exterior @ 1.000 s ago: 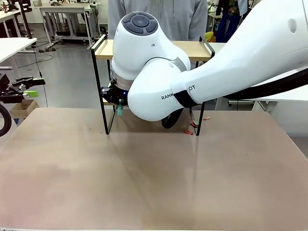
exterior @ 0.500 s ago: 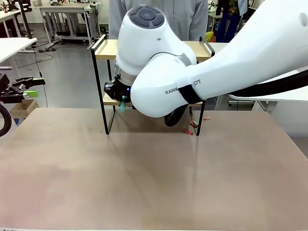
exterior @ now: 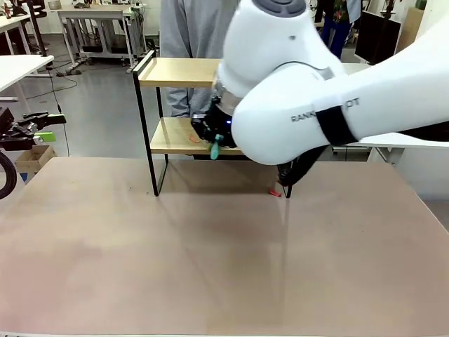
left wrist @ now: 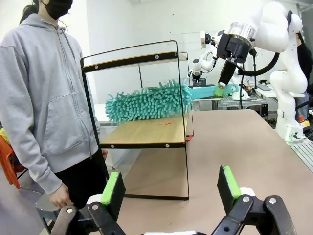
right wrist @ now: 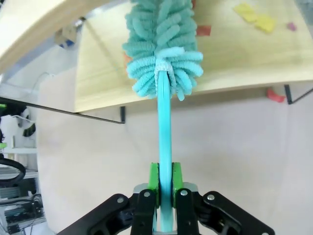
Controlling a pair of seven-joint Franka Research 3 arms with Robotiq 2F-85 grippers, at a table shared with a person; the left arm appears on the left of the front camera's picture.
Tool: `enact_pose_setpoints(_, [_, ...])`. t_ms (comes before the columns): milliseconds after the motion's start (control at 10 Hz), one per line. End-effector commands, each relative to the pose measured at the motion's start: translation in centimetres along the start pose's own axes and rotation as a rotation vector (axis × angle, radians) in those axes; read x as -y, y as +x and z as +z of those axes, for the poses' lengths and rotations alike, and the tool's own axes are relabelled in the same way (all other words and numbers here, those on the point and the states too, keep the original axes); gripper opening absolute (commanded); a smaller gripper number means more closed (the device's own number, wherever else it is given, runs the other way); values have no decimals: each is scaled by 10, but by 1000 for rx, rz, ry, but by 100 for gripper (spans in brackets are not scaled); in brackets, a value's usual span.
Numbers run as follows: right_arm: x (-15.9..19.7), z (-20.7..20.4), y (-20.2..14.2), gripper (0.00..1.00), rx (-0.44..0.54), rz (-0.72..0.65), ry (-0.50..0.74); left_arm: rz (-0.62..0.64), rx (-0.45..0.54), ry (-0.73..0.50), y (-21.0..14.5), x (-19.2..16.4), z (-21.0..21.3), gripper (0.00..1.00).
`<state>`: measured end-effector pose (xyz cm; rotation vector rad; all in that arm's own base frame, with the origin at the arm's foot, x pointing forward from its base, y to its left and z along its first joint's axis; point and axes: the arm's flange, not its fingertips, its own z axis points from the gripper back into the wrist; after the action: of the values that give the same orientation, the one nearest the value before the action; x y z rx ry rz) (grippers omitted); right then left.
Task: Clean the shelf.
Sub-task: Clean the specific section of the Shelf indicated by the human with the Duster.
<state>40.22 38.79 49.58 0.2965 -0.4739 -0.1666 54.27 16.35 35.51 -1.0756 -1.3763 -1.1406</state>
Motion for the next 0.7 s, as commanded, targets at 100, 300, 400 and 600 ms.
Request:
enact_pose_setpoints(100, [40, 27, 0, 13, -7, 1, 3, -14, -4, 1, 2, 2, 0, 100])
enact_pose_setpoints(300, [28, 22, -2, 13, 19, 75, 58, -14, -4, 1, 2, 2, 0, 100])
enact_pose_setpoints(400, [25, 19, 2, 13, 21, 72, 48, -14, -4, 1, 2, 2, 0, 100])
enact_pose_setpoints(600, [18, 15, 3, 13, 21, 100, 69, -14, -4, 1, 2, 2, 0, 100])
